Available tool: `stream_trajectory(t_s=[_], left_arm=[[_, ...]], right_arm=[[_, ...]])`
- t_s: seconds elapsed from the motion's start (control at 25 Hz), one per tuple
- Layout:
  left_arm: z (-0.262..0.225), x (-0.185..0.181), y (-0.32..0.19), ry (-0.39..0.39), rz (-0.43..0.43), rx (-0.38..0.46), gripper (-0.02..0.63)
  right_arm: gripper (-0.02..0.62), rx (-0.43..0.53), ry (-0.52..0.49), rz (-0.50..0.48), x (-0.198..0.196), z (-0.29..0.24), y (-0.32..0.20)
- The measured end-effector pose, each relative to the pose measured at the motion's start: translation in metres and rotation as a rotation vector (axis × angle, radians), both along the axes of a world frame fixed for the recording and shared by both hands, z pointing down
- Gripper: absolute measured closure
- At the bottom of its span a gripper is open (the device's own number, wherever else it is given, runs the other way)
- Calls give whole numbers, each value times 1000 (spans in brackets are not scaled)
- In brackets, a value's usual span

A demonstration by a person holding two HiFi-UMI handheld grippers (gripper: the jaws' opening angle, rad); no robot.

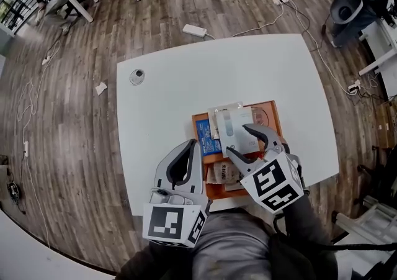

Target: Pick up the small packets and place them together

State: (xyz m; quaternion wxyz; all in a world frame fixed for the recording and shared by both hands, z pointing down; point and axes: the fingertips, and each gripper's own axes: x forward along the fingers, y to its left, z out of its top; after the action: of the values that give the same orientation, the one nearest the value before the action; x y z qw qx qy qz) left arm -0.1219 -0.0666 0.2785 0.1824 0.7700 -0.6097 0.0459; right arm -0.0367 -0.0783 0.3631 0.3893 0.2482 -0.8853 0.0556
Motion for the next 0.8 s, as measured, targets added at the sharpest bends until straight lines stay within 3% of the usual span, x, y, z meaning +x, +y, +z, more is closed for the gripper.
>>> stream_trajectory(t_s=[0.36, 0.6, 0.8], left_arm=[[-12, 27, 38, -8, 13, 33, 606], [13, 51, 75, 10, 45, -23, 606], [30, 58, 91, 29, 56, -54, 606]], right_arm=[[347, 29, 0, 47, 39, -12, 40], [347, -15, 22, 73, 68, 8, 86], [347, -62, 50, 49, 70, 29, 112]])
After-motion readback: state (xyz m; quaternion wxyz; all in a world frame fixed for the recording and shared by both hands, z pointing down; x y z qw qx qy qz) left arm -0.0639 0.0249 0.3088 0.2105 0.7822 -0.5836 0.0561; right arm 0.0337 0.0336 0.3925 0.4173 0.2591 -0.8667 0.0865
